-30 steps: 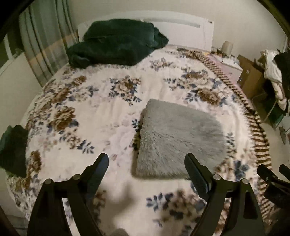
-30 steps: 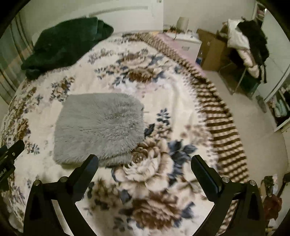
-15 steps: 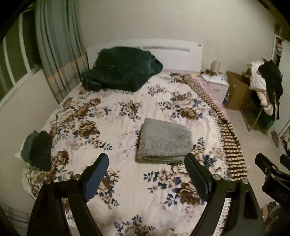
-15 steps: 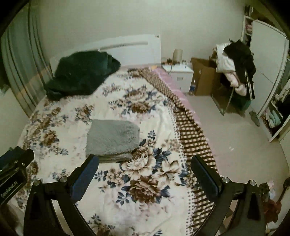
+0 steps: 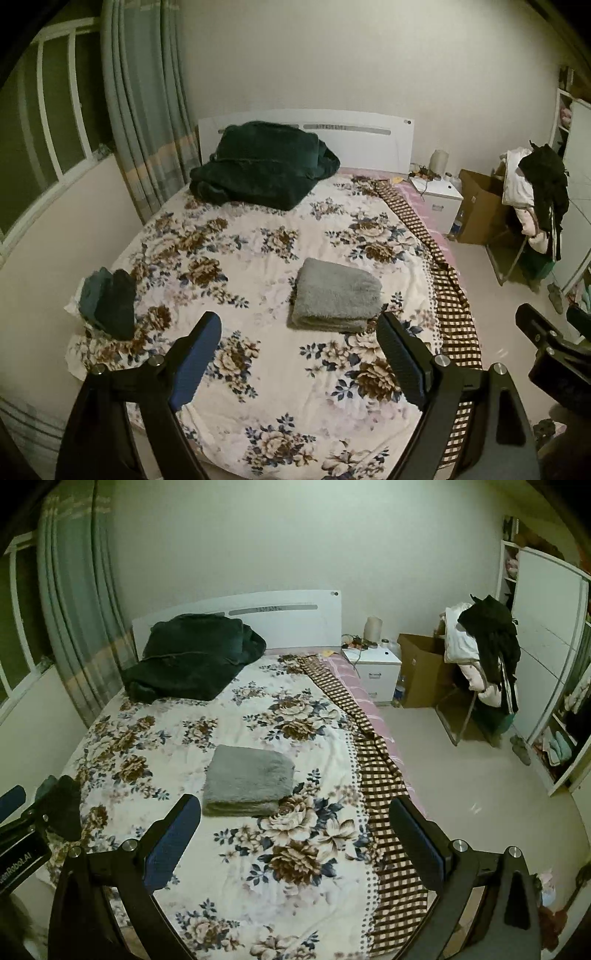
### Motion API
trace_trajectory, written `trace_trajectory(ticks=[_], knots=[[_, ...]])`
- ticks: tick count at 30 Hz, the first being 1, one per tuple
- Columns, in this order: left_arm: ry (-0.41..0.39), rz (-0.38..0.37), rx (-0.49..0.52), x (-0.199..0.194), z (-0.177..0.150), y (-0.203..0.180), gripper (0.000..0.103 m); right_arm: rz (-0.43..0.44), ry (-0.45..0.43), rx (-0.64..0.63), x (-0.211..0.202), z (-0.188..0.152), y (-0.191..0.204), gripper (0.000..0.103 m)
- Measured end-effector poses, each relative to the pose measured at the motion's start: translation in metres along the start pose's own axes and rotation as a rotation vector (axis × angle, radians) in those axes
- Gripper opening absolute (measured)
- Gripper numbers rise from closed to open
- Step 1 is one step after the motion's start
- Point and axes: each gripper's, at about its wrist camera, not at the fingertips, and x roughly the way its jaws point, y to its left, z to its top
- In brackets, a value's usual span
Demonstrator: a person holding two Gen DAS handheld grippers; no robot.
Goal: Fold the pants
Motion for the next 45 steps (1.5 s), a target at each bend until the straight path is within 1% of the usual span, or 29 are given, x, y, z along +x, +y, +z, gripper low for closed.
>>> trace_trajectory(ticks=[1, 2, 4, 6, 8, 14, 23, 30, 36, 45], knots=[[-0.004, -0.001, 0.001, -0.001, 0.001, 0.002, 0.102, -0.004, -0.008, -0.002, -0.007, 0.001, 0.003, 0.103], [-0.008, -0.004, 0.001, -0.003, 0.002, 0.004, 0.103, -0.005, -0.011, -0.004, -0.009, 0.002, 0.005, 0.103], [-0.007, -0.010, 0.006, -0.003, 0.003, 0.009, 0.103, -0.013, -0.020, -0.005, -0.018, 0.003, 0.012, 0.103], [0.002, -0.018, 0.013, -0.002, 0.002, 0.010, 0.103, -0.009, -0.017, -0.005, -0.020, 0.006, 0.016, 0.103], [0.010, -0.028, 0.021, -0.002, 0.000, 0.012, 0.103, -0.025, -0.022, -0.007, -0.022, 0.007, 0.021, 0.103], [0.016, -0.028, 0.045, -0.003, -0.005, 0.012, 0.103, -0.041, -0.003, -0.003, -0.022, 0.007, 0.028, 0.103], [0.010, -0.031, 0.028, -0.006, -0.005, 0.019, 0.103, -0.051, 0.011, -0.013, -0.025, 0.001, 0.034, 0.103], [0.013, -0.017, 0.022, -0.008, -0.009, 0.023, 0.103, -0.034, 0.022, -0.017, -0.024, -0.001, 0.036, 0.103], [0.024, -0.014, 0.018, -0.009, -0.012, 0.024, 0.103, -0.018, 0.026, -0.028, -0.024, -0.002, 0.037, 0.103], [0.020, -0.017, 0.018, -0.010, -0.012, 0.025, 0.103, 0.000, 0.044, -0.024, -0.021, -0.001, 0.032, 0.103]])
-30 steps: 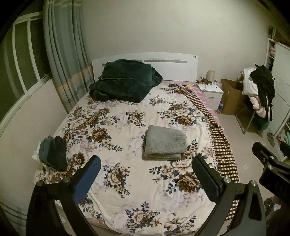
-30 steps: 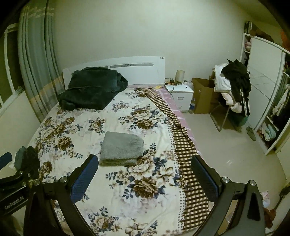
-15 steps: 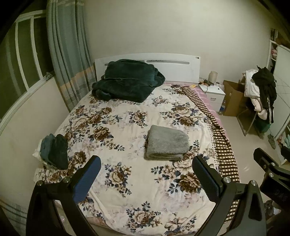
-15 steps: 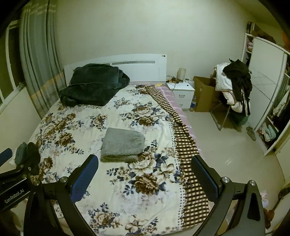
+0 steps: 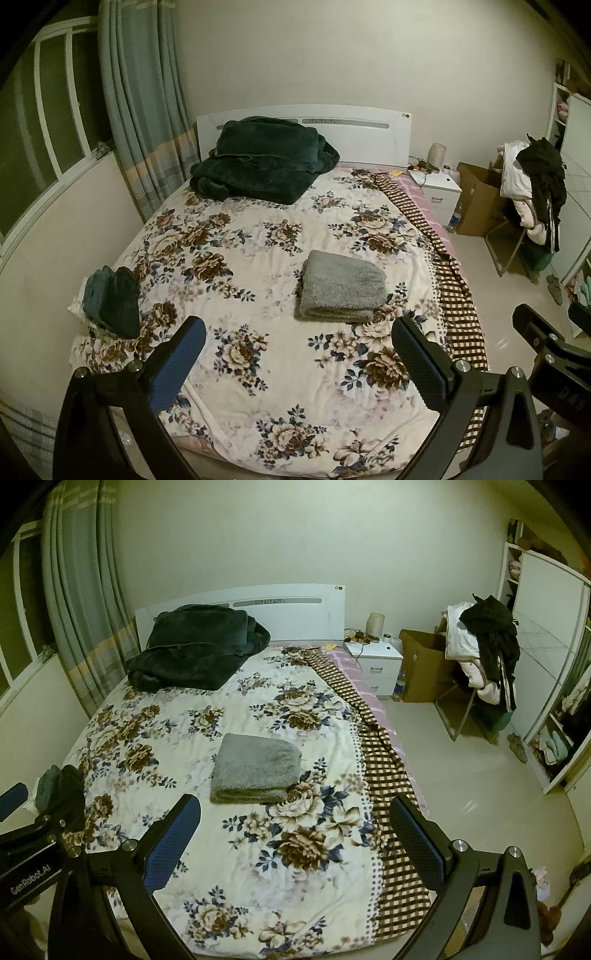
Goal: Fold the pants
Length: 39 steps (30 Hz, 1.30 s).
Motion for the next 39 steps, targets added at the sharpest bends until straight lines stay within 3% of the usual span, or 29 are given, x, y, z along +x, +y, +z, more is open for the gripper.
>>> trace_trajectory(ticks=[39], knots=[[-0.009, 0.046, -0.028, -0.011, 0.006, -0.005, 0.103, -0.003, 0.004, 0.003, 0.007, -0.001, -0.003, 0.103]])
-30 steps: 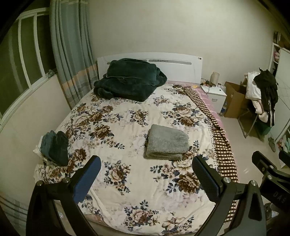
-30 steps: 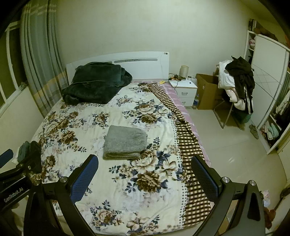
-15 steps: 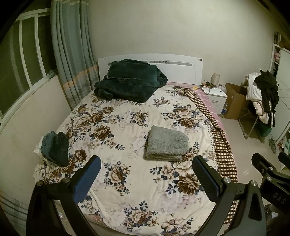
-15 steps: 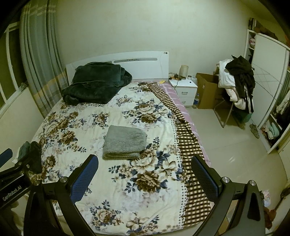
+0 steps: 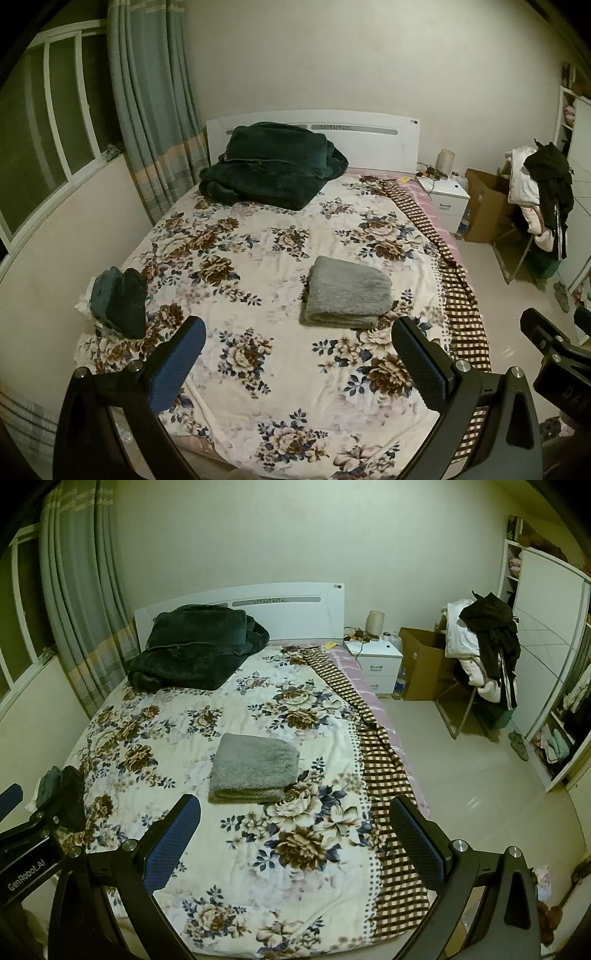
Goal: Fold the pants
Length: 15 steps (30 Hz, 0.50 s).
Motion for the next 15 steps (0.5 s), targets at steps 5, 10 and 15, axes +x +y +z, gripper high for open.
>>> trace_trajectory(ticks=[5, 10, 15], knots=[[-0.002, -0.002, 0.000, -0.0009, 0.0011, 0.0007, 0.103, -0.001, -0.001, 0.001, -0.0021, -0.0036, 0.0001, 0.103], [-0.005, 0.000, -0.002, -0.0021, 0.0001, 0.0011, 0.103, 0.004, -0.003, 0.001, -0.0037, -0.0051, 0.0012, 0.103], [-0.002, 0.000, -0.005, -0.0044, -0.0012, 0.0009, 0.103, 0.004, -0.006, -0.002, -0.0049, -0.0053, 0.0024, 0.103]])
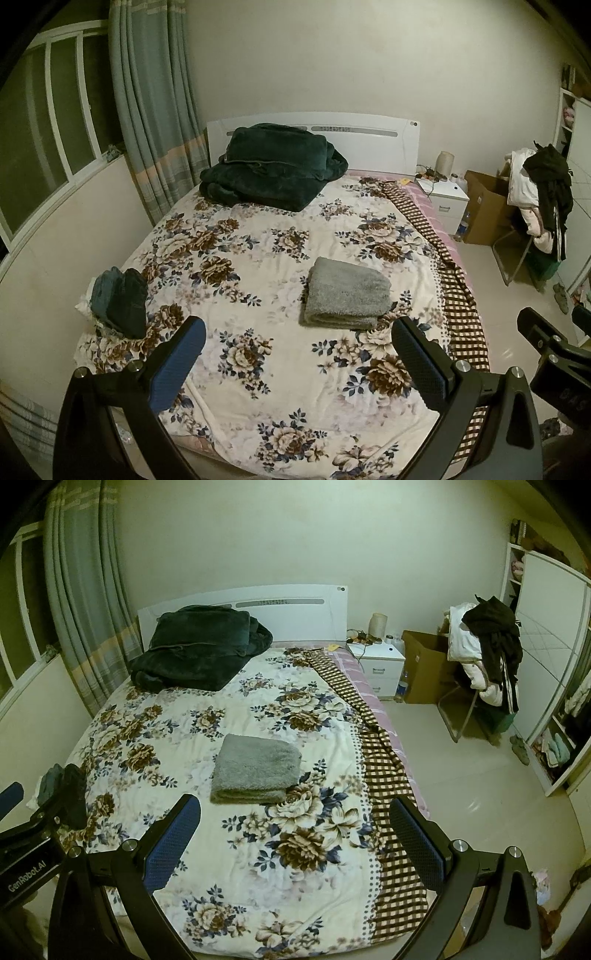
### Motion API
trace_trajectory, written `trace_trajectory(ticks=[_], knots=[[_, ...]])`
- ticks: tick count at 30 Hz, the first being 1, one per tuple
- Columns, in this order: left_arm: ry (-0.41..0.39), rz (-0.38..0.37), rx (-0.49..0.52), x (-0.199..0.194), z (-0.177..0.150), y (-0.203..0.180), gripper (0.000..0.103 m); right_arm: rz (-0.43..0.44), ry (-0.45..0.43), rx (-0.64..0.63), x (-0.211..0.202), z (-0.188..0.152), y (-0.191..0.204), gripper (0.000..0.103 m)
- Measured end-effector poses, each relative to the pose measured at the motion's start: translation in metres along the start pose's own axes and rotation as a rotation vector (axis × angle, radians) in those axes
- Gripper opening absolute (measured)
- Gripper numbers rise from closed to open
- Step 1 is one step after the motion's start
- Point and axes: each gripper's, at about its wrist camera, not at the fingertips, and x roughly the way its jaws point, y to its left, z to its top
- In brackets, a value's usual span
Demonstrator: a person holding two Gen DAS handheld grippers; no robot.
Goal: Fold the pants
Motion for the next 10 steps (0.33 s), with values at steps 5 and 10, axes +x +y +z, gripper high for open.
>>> trace_trajectory(ticks=[5, 10], knots=[[0.002, -0.005, 0.000, 0.0015, -0.0021, -0.0001, 0.103, 0.001, 0.002, 0.000, 0.0003, -0.0002, -0.0007, 0.103], [-0.016, -0.007, -0.011, -0.0084, -0.0013, -0.0009, 0.103, -0.001, 0.000, -0.001, -0.0004, -0.0004, -0.0003, 0.103]])
